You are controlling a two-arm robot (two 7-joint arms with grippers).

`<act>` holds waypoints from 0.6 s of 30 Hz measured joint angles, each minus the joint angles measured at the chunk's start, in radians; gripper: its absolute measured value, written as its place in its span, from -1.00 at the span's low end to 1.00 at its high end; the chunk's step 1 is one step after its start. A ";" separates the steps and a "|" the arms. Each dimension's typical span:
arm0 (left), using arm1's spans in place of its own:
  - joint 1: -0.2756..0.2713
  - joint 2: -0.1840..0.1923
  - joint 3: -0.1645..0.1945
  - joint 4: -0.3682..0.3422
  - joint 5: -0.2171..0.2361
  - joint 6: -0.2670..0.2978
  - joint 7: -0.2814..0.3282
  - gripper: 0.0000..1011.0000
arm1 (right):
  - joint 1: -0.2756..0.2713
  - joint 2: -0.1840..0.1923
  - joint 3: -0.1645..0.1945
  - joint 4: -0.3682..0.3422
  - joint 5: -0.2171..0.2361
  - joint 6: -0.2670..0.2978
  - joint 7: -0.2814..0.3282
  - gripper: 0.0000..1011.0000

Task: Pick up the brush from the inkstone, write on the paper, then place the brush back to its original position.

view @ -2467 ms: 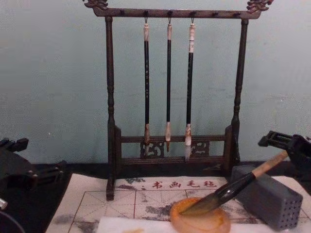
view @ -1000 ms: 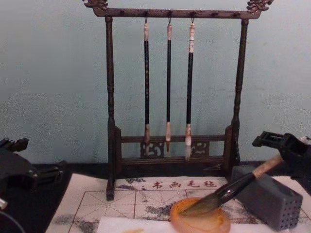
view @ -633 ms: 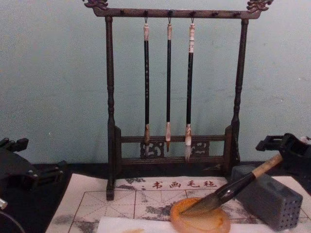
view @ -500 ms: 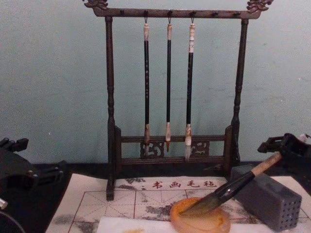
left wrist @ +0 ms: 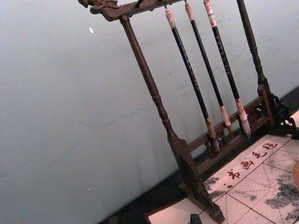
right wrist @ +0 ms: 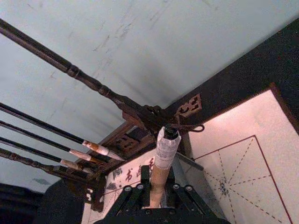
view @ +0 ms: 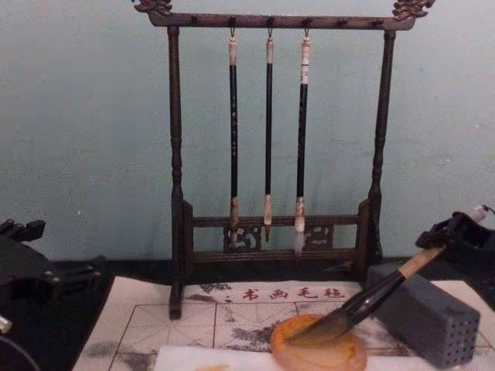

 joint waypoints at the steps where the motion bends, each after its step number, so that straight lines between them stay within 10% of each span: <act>1: 0.000 0.000 0.000 0.000 0.000 0.000 0.000 0.98 | 0.000 0.000 0.000 0.000 0.000 0.000 0.000 -0.61; 18: 0.000 0.000 0.000 0.000 0.000 0.000 0.000 0.98 | 0.000 0.000 0.000 0.000 0.000 0.000 0.000 -0.61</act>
